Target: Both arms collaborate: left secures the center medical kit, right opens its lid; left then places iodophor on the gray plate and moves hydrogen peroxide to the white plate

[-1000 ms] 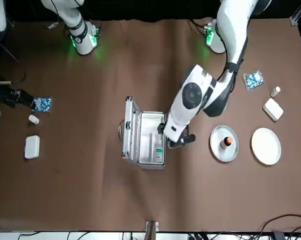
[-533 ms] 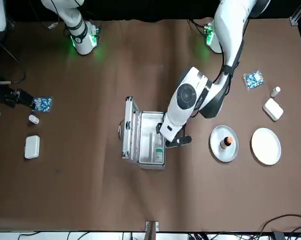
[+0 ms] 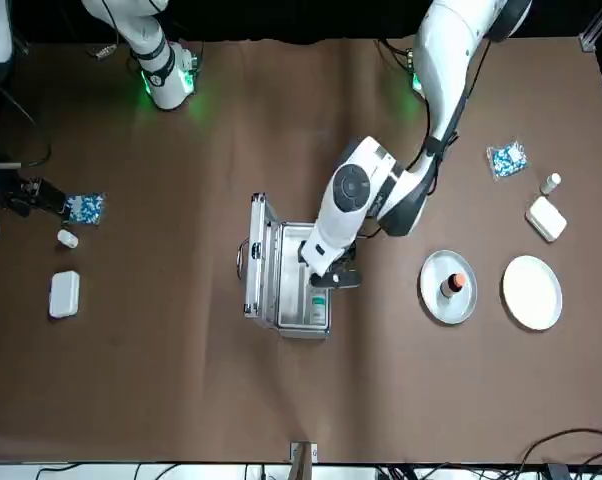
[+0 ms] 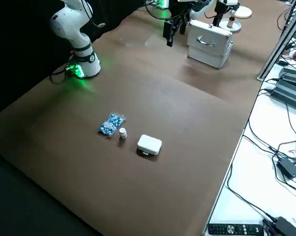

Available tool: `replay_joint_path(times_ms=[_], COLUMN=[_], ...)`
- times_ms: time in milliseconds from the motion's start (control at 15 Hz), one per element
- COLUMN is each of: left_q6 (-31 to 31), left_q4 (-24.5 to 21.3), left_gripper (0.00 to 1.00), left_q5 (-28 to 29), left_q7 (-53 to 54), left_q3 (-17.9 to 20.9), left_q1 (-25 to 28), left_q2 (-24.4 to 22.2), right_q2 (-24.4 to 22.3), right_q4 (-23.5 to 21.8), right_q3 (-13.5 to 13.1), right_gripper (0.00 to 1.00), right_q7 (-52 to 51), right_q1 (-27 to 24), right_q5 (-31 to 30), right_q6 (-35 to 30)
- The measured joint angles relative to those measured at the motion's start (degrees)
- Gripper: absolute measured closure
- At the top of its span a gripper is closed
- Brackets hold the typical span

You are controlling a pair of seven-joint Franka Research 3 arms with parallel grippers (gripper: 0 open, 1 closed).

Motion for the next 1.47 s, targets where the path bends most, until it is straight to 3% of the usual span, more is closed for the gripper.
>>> replay_joint_path(times_ms=[133,333,467,667,1467], left_q6=[0.71,0.85,0.89,1.12,3.31], left_q4=[0.03,0.11,0.3,0.98,2.79], left_gripper=[0.03,0.31,0.36,0.58,0.54], left_q5=[0.02,0.08,0.16,0.27,0.38], left_q7=[2.07,3.5,3.63,3.67,5.5], left_q3=[0.01,0.11,0.22,0.5,0.9], left_q1=[-0.28,-0.27,-0.25,-0.23,-0.24], left_q2=[0.4,0.51,0.51,0.51,3.82], right_q2=[0.0,0.0,0.0,-0.01,0.15], right_q4=[0.01,0.06,0.24,1.35,2.44], right_q3=[0.0,0.02,0.02,0.08,-0.34], right_gripper=[0.01,0.01,0.01,0.01,0.01], right_q7=[0.0,0.0,0.0,0.0,0.28], right_q1=[0.0,0.0,0.0,0.09,-0.79], right_q5=[0.0,0.0,-0.01,-0.01,0.01], right_q6=[0.52,1.06,1.13,1.14,2.91])
